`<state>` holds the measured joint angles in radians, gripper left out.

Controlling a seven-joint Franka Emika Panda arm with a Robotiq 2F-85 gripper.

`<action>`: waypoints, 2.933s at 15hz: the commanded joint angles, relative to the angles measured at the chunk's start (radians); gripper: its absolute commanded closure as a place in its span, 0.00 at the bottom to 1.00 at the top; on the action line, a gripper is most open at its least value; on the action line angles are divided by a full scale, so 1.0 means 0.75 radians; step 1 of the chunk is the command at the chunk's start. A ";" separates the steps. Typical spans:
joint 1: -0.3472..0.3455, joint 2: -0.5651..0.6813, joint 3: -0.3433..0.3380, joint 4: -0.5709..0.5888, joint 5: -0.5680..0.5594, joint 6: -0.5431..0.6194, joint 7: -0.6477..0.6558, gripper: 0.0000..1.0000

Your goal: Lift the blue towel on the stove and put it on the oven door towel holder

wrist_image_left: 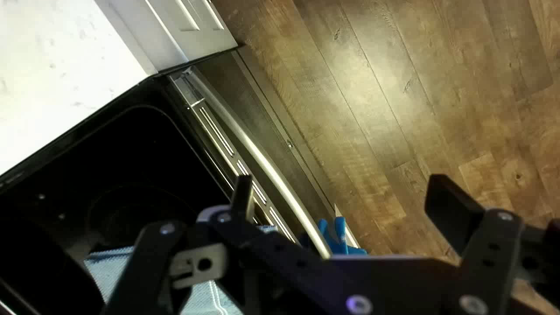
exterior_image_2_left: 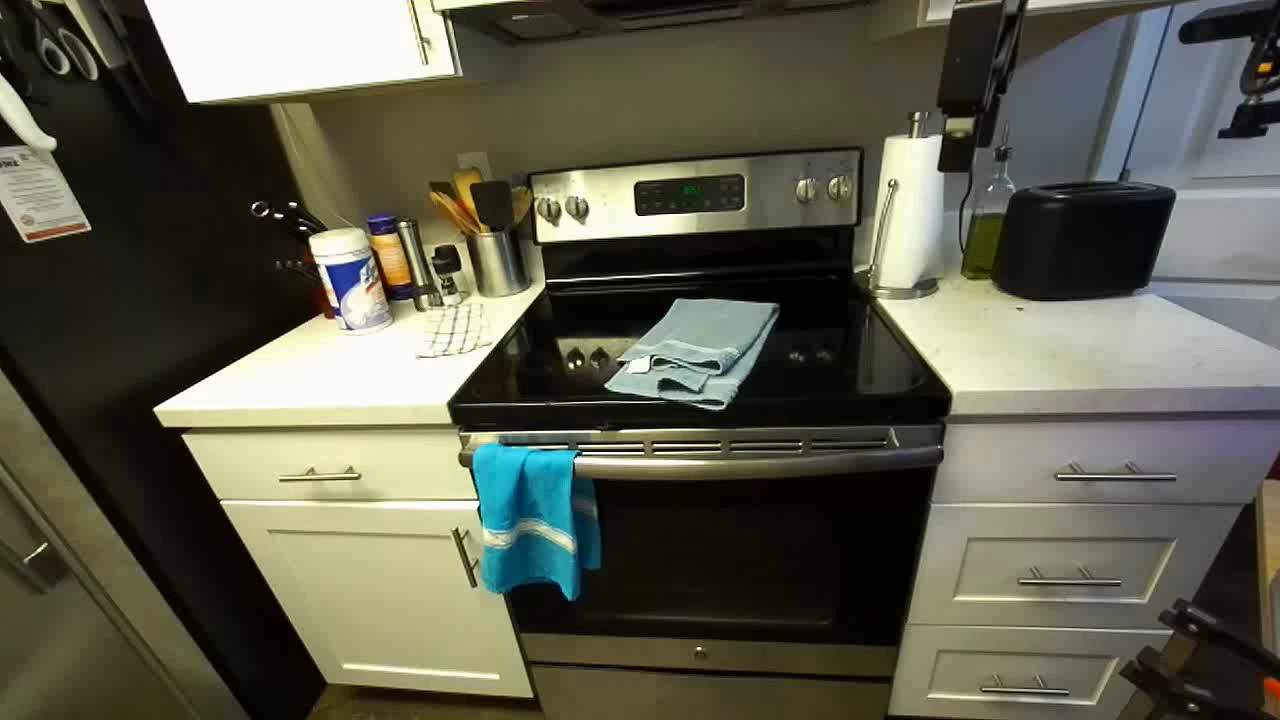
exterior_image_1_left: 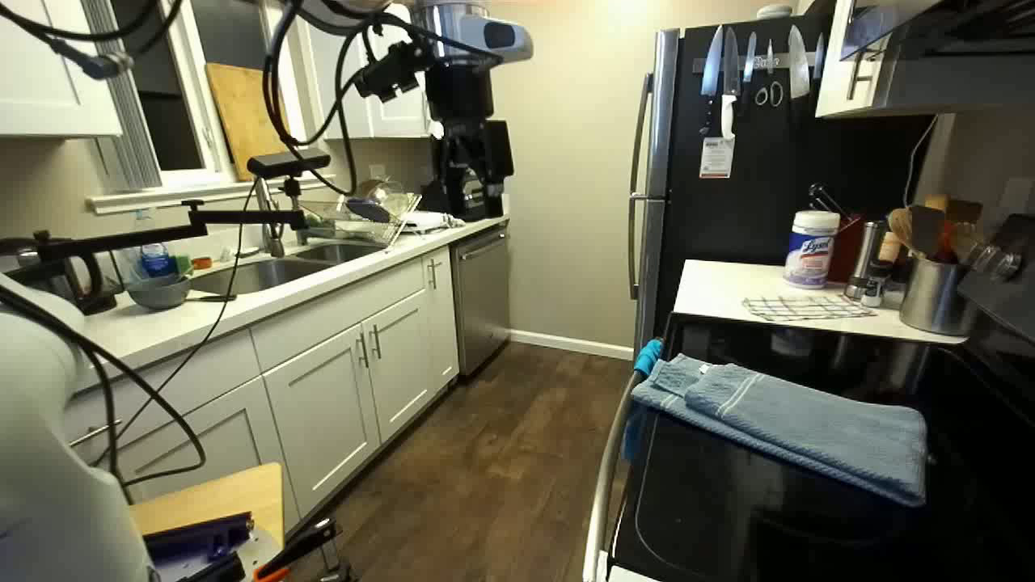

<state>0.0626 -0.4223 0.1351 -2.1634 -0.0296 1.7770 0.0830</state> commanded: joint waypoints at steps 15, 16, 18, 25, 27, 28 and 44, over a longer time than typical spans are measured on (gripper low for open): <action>-0.023 0.144 -0.057 0.045 -0.021 0.075 -0.025 0.00; -0.028 0.196 -0.075 0.065 -0.023 0.118 -0.049 0.00; -0.030 0.304 -0.103 0.121 -0.023 0.195 -0.083 0.00; -0.018 0.647 -0.105 0.393 -0.222 0.248 -0.033 0.00; -0.008 0.716 -0.110 0.445 -0.309 0.237 -0.010 0.00; -0.002 0.744 -0.114 0.463 -0.348 0.233 0.003 0.00; 0.010 0.852 -0.133 0.473 -0.426 0.290 0.044 0.00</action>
<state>0.0595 0.2120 0.0464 -1.8100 -0.3417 1.9720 0.0903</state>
